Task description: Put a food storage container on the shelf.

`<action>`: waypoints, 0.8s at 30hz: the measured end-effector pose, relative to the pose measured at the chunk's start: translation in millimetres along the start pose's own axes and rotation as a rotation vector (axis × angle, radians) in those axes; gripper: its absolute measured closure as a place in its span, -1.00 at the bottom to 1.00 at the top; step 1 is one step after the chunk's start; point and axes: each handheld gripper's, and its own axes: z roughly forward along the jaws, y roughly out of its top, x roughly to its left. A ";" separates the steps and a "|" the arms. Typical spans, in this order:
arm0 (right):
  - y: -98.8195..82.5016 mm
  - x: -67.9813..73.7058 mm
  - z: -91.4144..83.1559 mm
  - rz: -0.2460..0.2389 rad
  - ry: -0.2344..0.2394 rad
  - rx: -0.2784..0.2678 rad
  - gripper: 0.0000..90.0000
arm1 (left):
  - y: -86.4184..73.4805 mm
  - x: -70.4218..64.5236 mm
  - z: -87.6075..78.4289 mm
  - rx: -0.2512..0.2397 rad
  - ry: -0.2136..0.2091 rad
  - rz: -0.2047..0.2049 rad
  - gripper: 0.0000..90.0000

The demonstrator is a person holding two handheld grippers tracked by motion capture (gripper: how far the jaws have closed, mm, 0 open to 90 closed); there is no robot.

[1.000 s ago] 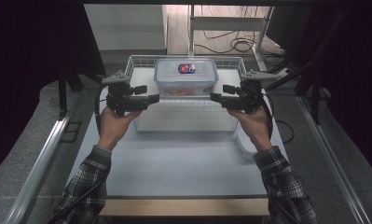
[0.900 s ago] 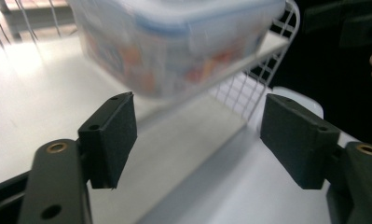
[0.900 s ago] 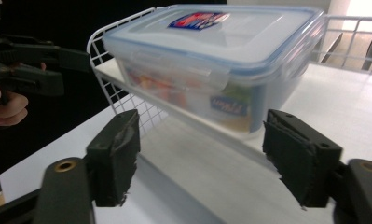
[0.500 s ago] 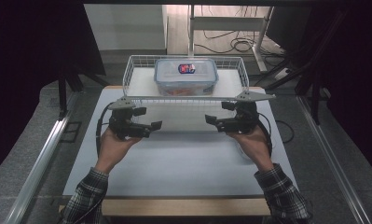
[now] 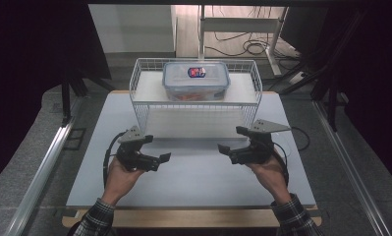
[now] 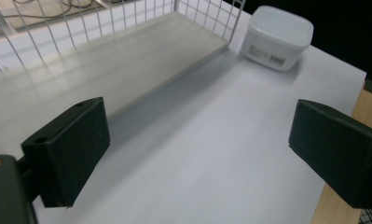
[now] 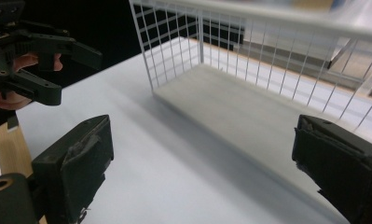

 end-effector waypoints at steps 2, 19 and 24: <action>-7.4 1.9 3.3 0.001 0.003 0.029 -0.90 | -7.7 -1.2 4.2 0.009 0.001 0.001 -0.92; -67.1 12.0 12.4 0.006 -0.015 0.072 -0.88 | -60.2 -10.7 11.3 0.008 0.000 0.004 -0.97; -77.5 16.3 15.4 -0.017 -0.013 0.092 -0.88 | -71.1 -15.6 7.9 0.022 0.034 0.033 -0.97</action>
